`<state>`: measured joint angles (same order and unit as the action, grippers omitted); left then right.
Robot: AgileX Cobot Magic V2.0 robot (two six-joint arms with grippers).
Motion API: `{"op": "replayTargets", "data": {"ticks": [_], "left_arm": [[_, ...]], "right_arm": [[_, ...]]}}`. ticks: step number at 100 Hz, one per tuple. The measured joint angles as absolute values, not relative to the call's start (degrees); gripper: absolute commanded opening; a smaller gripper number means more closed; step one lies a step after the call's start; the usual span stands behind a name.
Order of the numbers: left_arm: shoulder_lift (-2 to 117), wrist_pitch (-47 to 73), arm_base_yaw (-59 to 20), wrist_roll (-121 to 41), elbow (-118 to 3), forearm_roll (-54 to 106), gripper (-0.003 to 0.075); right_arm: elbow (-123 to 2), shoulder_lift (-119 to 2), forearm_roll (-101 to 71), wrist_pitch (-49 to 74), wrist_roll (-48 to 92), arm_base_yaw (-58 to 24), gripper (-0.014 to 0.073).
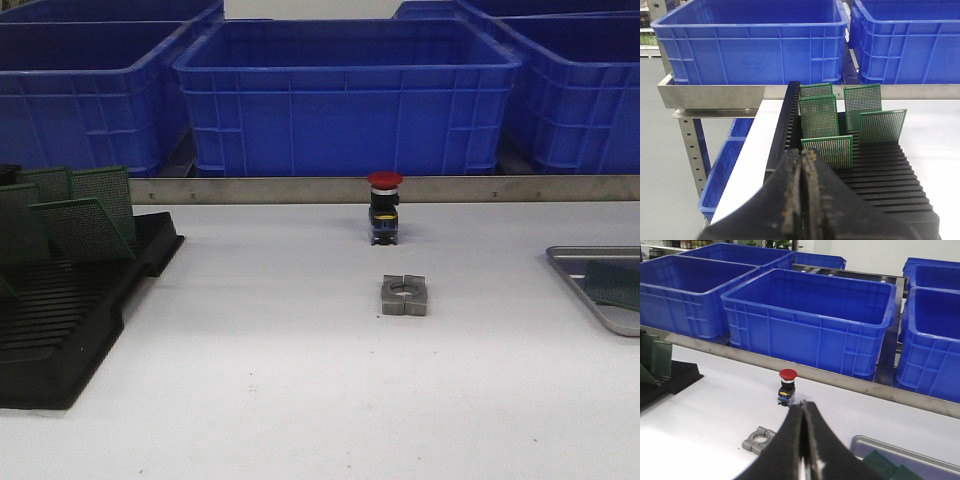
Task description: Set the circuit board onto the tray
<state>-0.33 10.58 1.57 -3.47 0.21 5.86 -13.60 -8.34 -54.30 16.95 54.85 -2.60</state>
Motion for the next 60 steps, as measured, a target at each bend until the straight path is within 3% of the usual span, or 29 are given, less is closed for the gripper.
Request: {"op": "replayTargets", "data": {"ticks": [31,60], "left_arm": [[-0.3,10.6,1.6,-3.5,0.2,5.9,-0.0020],[-0.3,10.6,1.6,-3.5,0.2,5.9,-0.0020]], "right_arm": [[-10.7,-8.3,-45.7,4.2,48.5,-1.9,-0.0061],[0.4,-5.3,-8.3,-4.1,9.0,-0.2,-0.0061]]}}
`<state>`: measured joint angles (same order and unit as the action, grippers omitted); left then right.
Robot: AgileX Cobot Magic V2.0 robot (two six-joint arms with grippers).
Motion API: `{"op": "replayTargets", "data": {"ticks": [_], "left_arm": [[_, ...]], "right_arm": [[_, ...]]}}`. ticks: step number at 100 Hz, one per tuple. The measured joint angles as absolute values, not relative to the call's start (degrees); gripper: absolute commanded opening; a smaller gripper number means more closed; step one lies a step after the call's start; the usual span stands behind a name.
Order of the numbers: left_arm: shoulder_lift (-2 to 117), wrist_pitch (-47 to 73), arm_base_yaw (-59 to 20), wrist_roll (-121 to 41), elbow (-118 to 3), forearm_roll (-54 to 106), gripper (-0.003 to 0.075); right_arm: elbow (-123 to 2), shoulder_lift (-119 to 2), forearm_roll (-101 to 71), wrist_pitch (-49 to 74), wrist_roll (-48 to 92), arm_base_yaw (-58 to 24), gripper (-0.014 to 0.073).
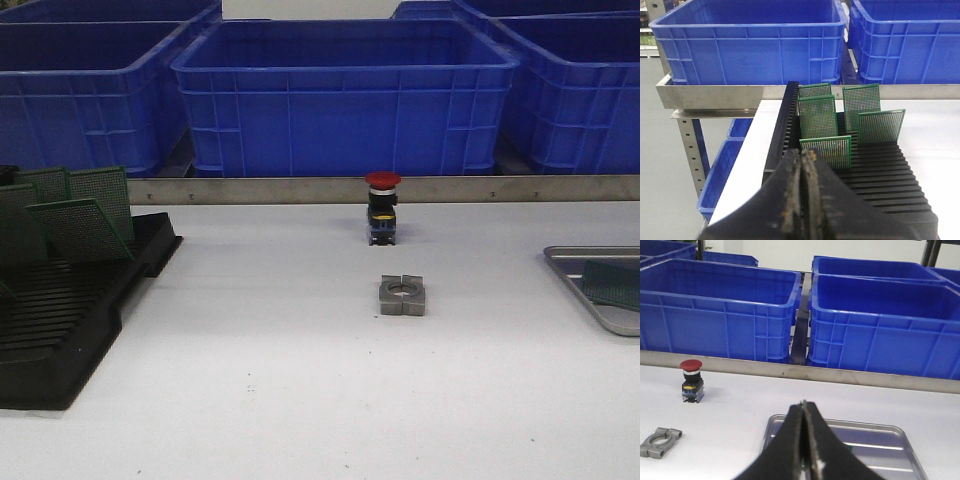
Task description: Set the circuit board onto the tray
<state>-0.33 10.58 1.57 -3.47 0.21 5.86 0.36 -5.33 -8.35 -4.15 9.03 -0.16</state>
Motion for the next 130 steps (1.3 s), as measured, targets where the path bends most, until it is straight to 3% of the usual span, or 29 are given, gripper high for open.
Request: {"op": "replayTargets", "data": {"ticks": [23,130], "left_arm": [[-0.3,10.5,1.6,-3.5,0.2,5.9,-0.0020],[-0.3,10.5,1.6,-3.5,0.2,5.9,-0.0020]], "right_arm": [[1.4,0.5,2.7,-0.4,-2.3,1.1,-0.0061],[1.4,0.5,3.7,0.8,-3.2,1.1,-0.0061]]}}
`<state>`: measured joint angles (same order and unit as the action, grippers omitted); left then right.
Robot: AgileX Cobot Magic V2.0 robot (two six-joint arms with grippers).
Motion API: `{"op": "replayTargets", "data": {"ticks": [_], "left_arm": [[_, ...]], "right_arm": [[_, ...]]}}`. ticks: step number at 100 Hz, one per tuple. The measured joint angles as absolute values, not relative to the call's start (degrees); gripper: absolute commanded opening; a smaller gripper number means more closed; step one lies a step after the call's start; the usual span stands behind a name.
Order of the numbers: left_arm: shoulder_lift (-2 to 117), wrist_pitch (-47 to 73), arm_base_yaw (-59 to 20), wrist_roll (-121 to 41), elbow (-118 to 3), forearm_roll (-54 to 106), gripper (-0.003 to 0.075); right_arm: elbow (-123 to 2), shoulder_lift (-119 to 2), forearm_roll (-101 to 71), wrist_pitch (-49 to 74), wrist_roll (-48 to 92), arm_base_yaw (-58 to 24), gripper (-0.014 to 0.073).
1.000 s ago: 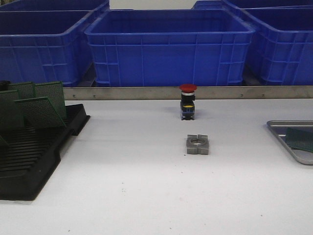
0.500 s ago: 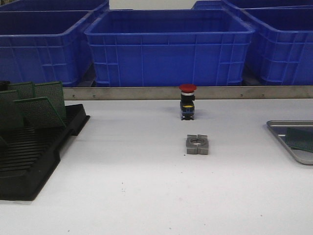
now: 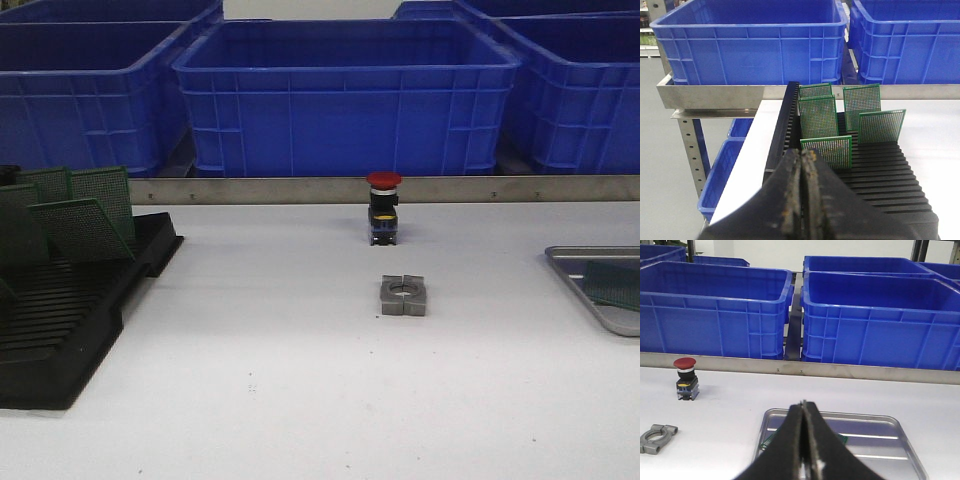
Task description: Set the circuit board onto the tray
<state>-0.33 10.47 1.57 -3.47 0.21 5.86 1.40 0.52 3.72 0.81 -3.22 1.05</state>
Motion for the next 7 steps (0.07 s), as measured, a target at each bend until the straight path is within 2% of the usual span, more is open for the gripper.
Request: {"op": "replayTargets", "data": {"ticks": [7], "left_arm": [[-0.3,10.5,1.6,-3.5,0.2,5.9,-0.0020]], "right_arm": [[1.4,0.5,3.7,0.8,-3.2,1.1,-0.0061]]}}
